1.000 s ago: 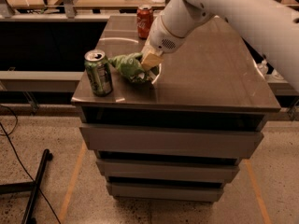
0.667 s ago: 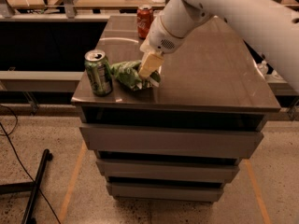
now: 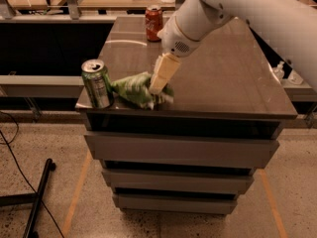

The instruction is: Move green jalapeno chip bag near green can

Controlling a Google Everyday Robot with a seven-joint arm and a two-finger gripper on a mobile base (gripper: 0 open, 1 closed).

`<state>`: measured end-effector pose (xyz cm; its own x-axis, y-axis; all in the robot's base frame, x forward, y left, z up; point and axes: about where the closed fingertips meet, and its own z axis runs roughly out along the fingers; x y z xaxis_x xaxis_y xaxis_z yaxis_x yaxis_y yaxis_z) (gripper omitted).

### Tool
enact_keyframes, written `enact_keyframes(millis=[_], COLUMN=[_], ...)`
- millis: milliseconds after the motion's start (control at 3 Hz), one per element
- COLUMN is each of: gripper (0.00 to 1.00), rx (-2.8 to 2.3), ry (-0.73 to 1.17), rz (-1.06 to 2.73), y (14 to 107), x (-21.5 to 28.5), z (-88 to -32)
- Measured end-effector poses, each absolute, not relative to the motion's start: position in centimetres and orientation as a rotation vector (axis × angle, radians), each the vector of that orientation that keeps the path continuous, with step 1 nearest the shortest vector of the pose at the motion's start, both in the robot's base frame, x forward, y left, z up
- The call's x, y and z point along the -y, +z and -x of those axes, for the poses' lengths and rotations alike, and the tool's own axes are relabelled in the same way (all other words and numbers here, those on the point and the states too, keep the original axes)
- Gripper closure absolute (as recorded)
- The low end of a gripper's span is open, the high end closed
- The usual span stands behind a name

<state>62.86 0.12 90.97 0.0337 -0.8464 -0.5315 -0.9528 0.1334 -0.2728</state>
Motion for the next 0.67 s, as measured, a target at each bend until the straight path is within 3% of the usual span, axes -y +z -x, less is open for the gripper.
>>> enact_keyframes(millis=[667], gripper=[0.00], rx=[-1.883], ry=[0.192], rz=[1.617], y=[91.9], x=[3.2], z=[-62.1])
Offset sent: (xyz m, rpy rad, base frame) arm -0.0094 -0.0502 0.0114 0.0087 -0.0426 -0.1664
